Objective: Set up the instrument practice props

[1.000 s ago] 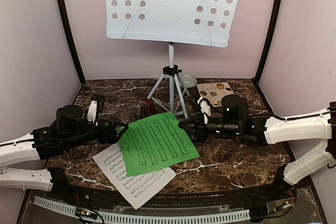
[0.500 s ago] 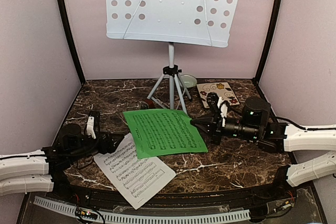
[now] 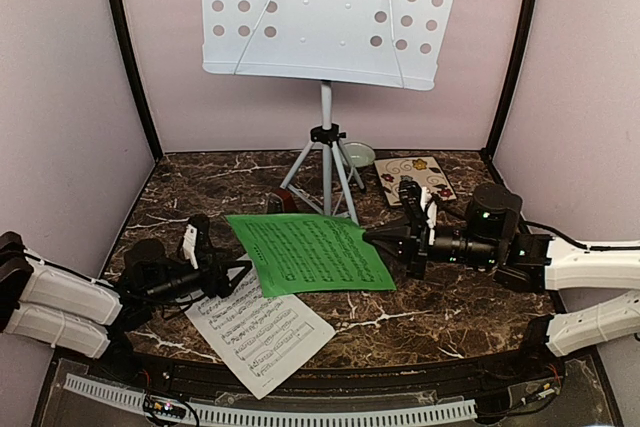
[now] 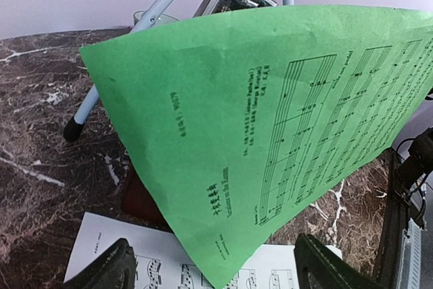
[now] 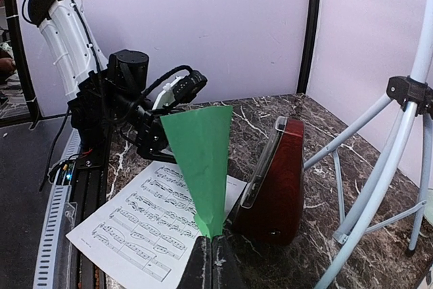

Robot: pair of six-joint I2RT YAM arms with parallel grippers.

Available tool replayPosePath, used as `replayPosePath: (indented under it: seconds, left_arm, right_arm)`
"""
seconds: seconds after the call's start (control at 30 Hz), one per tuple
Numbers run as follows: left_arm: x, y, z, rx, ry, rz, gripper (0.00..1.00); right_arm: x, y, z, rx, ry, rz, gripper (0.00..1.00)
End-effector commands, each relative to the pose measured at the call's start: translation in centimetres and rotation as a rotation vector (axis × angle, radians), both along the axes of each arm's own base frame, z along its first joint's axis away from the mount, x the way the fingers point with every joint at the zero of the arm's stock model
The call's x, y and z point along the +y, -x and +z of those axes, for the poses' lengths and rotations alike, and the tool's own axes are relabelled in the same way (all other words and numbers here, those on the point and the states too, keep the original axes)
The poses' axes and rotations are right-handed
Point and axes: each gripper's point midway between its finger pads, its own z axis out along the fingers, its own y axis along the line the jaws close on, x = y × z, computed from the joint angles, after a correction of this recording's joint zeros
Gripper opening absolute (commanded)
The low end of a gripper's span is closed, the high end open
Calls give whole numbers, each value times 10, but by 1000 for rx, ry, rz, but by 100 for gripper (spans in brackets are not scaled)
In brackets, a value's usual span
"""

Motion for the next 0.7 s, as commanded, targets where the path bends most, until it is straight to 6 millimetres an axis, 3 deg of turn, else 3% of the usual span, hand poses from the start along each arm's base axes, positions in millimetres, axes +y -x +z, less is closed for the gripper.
replayPosePath:
  seconds: [0.0,0.17,0.37,0.5,0.6,0.67]
  left_arm:
    - [-5,-6,31,-171,47,-50,83]
    - [8,-9,40,-231,110,-31,81]
    - [-15,10,64,-320,177,-221,75]
    - [-18,12,77,-365,210,-247,74]
    - [-26,19,89,-390,228,-318,59]
    - [-28,24,99,-411,244,-347,40]
  right_arm:
    - [-2,9,16,-43,-49,46,0]
    - [-3,18,31,-48,-75,83,0]
    - [-10,23,49,-57,-111,86,0]
    - [-14,25,54,-55,-120,82,0]
    - [-16,23,54,-54,-122,61,0]
    - [-19,18,52,-48,-125,32,0]
